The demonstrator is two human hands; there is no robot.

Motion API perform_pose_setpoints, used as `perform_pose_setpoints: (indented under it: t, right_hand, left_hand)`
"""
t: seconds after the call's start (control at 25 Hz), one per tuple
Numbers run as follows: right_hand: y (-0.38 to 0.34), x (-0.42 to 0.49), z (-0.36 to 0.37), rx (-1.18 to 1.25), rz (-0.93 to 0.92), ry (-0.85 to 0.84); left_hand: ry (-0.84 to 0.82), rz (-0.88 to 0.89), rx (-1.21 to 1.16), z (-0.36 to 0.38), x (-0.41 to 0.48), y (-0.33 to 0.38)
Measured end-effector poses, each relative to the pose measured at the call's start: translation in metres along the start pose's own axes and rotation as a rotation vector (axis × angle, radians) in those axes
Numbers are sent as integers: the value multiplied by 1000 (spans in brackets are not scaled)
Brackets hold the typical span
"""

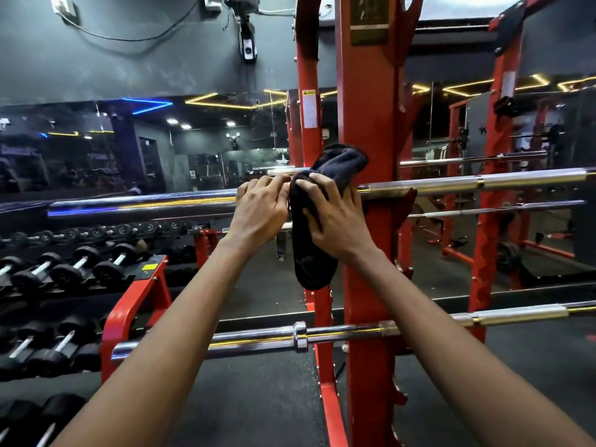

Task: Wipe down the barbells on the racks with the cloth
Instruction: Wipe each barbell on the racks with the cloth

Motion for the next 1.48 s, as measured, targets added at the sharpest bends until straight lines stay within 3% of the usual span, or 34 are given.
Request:
perform_pose_setpoints:
  t: [0.2,0.36,0.52,0.64,0.76,1.0,1.16,1.32,1.48]
  right_hand:
    - [44,-5,-14,10,153,16]
    - [52,15,-35,279,116,-20]
    - [78,34,-82,399,148,237]
    - [99,33,-85,253,135,348]
    - [107,27,-68,-50,123,271]
    - [74,5,-31,-23,-73,-116]
    - [79,3,-36,-80,-159,21]
    - [99,16,-48,-8,-39,43]
    - [99,28,-72,-6,-10,40]
  left_hand:
    - [-72,-80,14,1,3,2]
    - [-76,-144,-25,7,7,12]
    - [-68,-179,-55,8,6,12]
    - [-47,-181,-64,7,4,11]
    - [-35,-185,-73,9,4,9]
    - [-19,-164,-59,10,3,12]
    - [-65,-96,90,16,1,15]
    - [-44,-19,242,23,-5,34]
    - [-50,112,215,39,-8,72]
Point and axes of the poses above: each hand's wrist, its own x-axis towards the middle knuckle, its own z-axis out of the palm, y = z × x, the point moved 9 cm from there along x, towards the middle knuckle, and after that the axes turned 7 degrees about y, right-handed, at the moved point
